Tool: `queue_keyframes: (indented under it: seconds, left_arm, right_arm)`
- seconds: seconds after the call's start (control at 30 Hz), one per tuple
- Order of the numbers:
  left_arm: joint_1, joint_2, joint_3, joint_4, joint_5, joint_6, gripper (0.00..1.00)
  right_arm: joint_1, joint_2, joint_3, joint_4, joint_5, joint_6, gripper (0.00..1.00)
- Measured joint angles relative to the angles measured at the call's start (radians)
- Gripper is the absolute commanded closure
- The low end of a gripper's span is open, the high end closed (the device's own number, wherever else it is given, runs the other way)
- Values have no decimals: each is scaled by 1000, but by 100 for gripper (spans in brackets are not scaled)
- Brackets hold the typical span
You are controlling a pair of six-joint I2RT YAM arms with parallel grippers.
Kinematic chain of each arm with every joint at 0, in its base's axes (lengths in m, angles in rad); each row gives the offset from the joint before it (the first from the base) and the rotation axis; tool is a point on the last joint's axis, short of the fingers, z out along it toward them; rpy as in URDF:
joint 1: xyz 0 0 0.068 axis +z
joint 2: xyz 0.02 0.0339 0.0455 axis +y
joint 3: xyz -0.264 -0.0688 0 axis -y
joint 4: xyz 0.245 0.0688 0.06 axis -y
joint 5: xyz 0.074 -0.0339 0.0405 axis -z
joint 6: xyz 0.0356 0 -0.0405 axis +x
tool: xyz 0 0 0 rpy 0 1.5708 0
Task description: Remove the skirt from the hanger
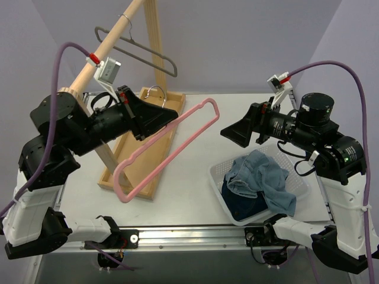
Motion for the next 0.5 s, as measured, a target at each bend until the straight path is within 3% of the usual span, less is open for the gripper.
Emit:
queue_keyframes:
  seconds: [0.37,0.5]
  left_arm:
    - [0,-73,-32,-4,164,-8,98]
    - [0,-97,-64,-3,193,-20,98]
  right_arm:
    - [0,-5,-54,242,-284,74,3]
    - [0,-22,-184,496,-424,245,9]
